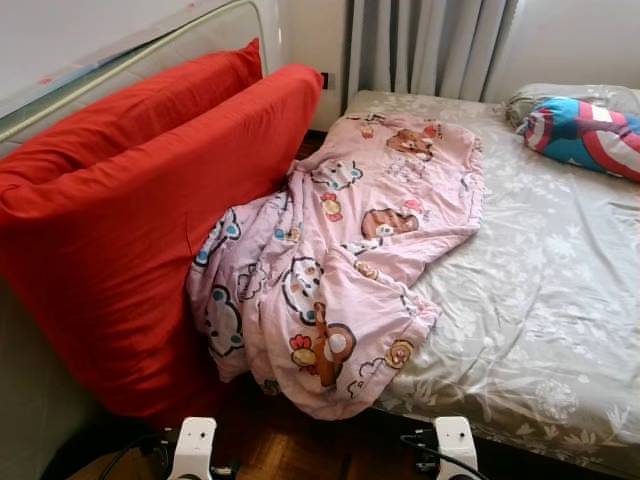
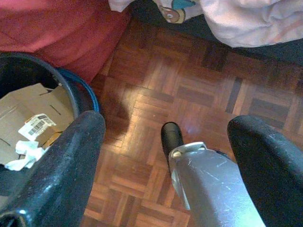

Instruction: Clean up the room

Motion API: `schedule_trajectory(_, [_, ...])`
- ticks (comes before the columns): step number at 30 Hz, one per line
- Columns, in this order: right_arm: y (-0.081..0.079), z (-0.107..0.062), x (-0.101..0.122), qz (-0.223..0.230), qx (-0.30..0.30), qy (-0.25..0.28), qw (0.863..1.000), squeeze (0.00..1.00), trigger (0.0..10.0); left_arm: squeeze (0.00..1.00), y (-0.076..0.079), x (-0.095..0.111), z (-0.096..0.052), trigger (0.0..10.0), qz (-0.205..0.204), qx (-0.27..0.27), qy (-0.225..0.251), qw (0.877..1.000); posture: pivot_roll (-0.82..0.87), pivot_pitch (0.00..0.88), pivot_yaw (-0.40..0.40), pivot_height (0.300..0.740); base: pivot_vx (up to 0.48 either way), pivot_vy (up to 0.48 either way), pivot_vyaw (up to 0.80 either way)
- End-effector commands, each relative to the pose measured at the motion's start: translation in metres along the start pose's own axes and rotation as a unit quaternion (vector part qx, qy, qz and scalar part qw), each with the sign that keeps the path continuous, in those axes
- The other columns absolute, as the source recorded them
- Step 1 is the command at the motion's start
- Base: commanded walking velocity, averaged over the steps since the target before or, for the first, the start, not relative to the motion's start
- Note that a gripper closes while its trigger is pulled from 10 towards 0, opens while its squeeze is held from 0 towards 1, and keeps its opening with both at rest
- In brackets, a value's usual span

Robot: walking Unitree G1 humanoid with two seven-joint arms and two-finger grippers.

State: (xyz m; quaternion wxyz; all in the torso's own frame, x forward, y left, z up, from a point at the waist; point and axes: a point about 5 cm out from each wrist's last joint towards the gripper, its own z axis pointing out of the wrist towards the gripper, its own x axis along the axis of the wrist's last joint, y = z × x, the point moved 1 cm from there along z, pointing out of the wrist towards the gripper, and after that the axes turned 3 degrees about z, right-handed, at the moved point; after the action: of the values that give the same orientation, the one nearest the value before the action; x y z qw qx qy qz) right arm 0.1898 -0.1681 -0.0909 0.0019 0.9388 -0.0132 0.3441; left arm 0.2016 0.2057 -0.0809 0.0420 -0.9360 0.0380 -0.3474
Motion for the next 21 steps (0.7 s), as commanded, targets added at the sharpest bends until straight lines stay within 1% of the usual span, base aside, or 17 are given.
schedule_trajectory(1, [0.003,0.0,0.0,0.003,-0.003,0.001,1.0,0.0,10.0,0.0,-0.002,-0.005,-0.001,10.0,-0.005,0.0,-0.009,1.0,-0.02,0.065,0.01,0.74,0.0,0.0,0.0])
schedule_trajectory(13, [0.014,-0.001,0.001,-0.009,-0.008,-0.001,1.0,0.0,10.0,0.0,0.006,-0.004,0.0,10.0,-0.015,-0.004,-0.006,1.0,-0.03,0.059,-0.017,0.74,0.0,0.0,0.0])
schedule_trajectory(18, [0.016,-0.001,0.002,-0.014,-0.008,0.0,1.0,0.0,10.0,0.0,0.008,-0.003,0.0,10.0,-0.018,-0.005,-0.005,1.0,-0.03,0.061,-0.021,0.74,0.0,0.0,0.0])
schedule_trajectory(21, [0.015,0.0,0.003,-0.015,-0.007,-0.001,1.0,0.0,10.0,0.0,0.007,-0.003,0.0,10.0,-0.019,-0.004,-0.005,1.0,-0.03,0.061,-0.02,0.74,0.244,0.0,0.0])
